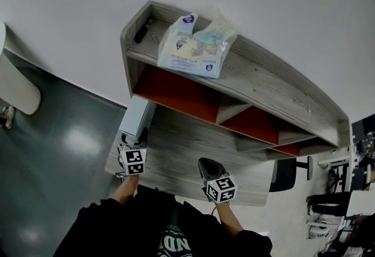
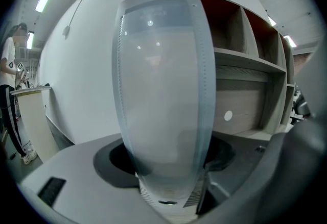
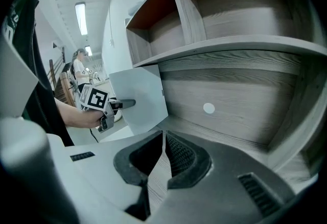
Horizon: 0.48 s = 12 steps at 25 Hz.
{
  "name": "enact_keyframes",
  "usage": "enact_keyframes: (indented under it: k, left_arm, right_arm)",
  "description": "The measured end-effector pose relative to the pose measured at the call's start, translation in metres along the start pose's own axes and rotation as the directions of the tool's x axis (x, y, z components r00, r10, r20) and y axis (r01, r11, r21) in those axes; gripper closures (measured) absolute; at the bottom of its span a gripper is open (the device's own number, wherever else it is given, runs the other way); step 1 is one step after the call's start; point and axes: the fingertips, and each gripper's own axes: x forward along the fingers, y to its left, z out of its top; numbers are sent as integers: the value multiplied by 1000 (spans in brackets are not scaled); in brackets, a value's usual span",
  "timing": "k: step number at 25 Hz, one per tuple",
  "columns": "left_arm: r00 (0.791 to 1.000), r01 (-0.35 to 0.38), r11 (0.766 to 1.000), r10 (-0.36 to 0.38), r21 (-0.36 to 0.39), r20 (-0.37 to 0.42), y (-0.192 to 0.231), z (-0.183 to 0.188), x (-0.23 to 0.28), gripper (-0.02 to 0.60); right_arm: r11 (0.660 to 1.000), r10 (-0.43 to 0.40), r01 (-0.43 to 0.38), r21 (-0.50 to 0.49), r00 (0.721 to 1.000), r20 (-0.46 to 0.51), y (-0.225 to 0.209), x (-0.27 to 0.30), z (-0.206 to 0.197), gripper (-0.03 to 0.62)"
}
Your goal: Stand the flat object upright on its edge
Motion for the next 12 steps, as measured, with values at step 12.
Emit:
enact_keyframes:
  k: [12]
  left_arm:
    - [986,156,986,-152,56,-74,-5,-27,-19,247]
  right_arm:
    - [973,-176,165,160,983,57,16,-7,7,553]
